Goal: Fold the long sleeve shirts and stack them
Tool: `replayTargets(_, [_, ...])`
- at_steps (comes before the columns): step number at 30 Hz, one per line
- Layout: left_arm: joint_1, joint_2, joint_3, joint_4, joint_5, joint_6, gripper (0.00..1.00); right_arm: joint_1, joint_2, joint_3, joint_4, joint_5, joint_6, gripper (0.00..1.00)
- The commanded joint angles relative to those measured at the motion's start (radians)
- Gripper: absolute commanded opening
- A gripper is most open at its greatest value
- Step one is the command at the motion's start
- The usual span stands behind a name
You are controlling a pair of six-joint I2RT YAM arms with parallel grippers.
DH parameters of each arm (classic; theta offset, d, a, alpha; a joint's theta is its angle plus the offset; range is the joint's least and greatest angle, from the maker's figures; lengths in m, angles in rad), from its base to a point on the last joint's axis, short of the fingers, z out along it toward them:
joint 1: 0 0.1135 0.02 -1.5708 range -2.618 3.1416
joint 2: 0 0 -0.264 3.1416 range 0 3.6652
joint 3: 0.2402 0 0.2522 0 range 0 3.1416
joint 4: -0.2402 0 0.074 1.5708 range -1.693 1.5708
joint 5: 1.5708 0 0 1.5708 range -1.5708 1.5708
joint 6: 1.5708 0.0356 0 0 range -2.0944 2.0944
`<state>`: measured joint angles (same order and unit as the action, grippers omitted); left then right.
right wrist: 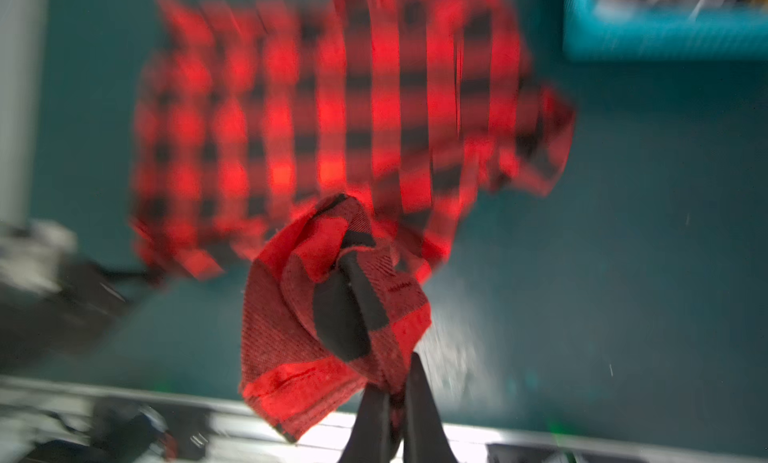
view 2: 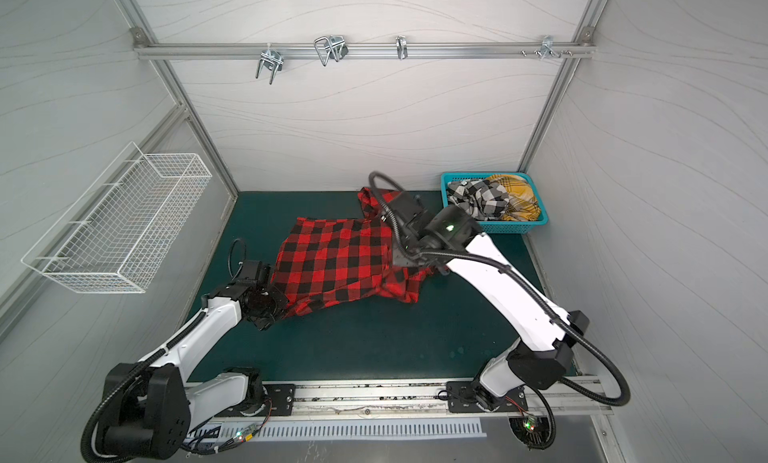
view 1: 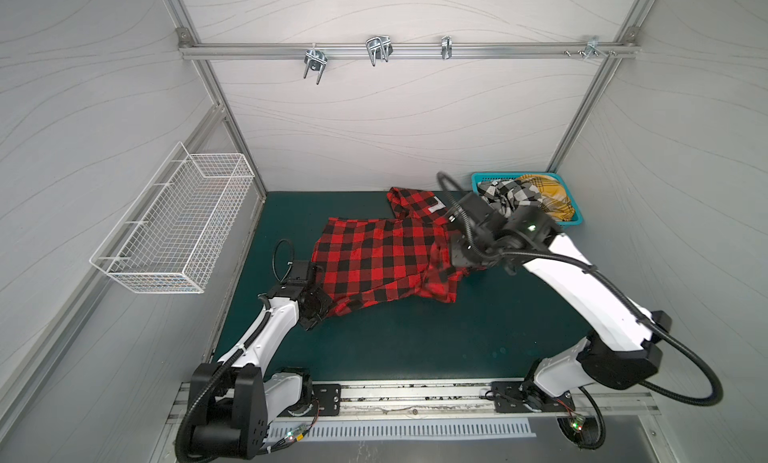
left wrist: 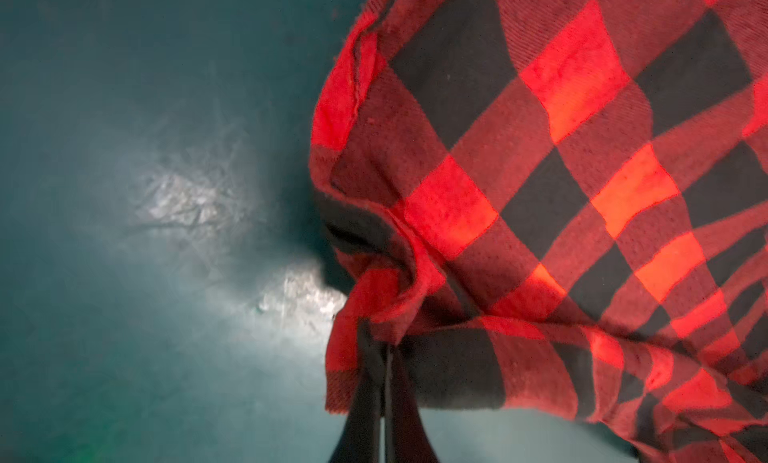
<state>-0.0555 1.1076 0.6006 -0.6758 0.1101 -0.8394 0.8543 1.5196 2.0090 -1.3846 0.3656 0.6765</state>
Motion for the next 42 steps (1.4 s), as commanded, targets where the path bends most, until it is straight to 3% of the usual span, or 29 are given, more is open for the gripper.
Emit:
replayTargets(1, [-0.016, -0.043, 0.026, -0.088, -0.001, 0.048, 0.00, -0.078, 0.153, 0.110, 0.027, -0.029, -0.164, 0.00])
replayTargets(3, [-0.021, -0.071, -0.001, -0.100, 0.014, 0.037, 0.00, -0.129, 0.256, 0.146, 0.128, -0.131, -0.197, 0.00])
replayTargets(4, [-0.023, -0.087, -0.019, -0.100, 0.023, 0.024, 0.00, -0.150, 0.311, 0.155, 0.193, -0.189, -0.212, 0.12])
replayTargets(7, [-0.023, -0.114, -0.044, -0.099, 0.049, -0.027, 0.00, -0.216, 0.522, 0.257, 0.225, -0.349, -0.232, 0.65])
replayTargets(9, [-0.023, -0.107, -0.040, -0.087, 0.072, -0.059, 0.00, -0.243, 0.641, 0.355, 0.110, -0.359, -0.221, 0.64])
replayTargets(10, [-0.023, -0.095, -0.031, -0.076, 0.086, -0.069, 0.00, -0.240, 0.639, 0.323, 0.099, -0.334, -0.221, 0.64])
replayTargets(13, [-0.023, -0.051, 0.021, -0.082, 0.067, -0.062, 0.00, -0.221, 0.428, -0.030, 0.224, -0.263, -0.192, 0.72])
replayTargets(16, [-0.021, -0.025, 0.064, -0.090, 0.050, -0.041, 0.00, -0.256, 0.179, -0.408, 0.361, -0.292, -0.111, 0.78])
replayTargets(19, [-0.020, -0.028, 0.086, -0.117, 0.030, -0.013, 0.00, -0.333, 0.026, -0.690, 0.468, -0.399, -0.078, 0.75])
replayTargets(23, [-0.011, -0.043, 0.086, -0.139, 0.008, 0.004, 0.00, -0.431, 0.015, -0.883, 0.631, -0.593, -0.074, 0.67])
replayTargets(29, [0.056, -0.006, 0.054, -0.102, 0.055, 0.000, 0.00, -0.437, 0.206, -0.859, 0.745, -0.689, -0.099, 0.62])
replayTargets(35, [0.087, 0.053, 0.097, -0.087, 0.040, 0.011, 0.00, -0.450, 0.277, -0.840, 0.724, -0.611, -0.106, 0.47])
replayTargets(36, [0.086, 0.062, 0.106, -0.085, 0.036, 0.015, 0.00, -0.455, 0.276, -0.847, 0.722, -0.602, -0.110, 0.43])
replayTargets(40, [0.087, 0.092, 0.124, -0.078, 0.024, 0.024, 0.00, -0.466, 0.250, -0.878, 0.673, -0.552, -0.126, 0.01])
replayTargets(42, [0.086, 0.101, 0.126, -0.075, 0.008, 0.028, 0.00, -0.482, 0.187, -0.924, 0.637, -0.506, -0.126, 0.00])
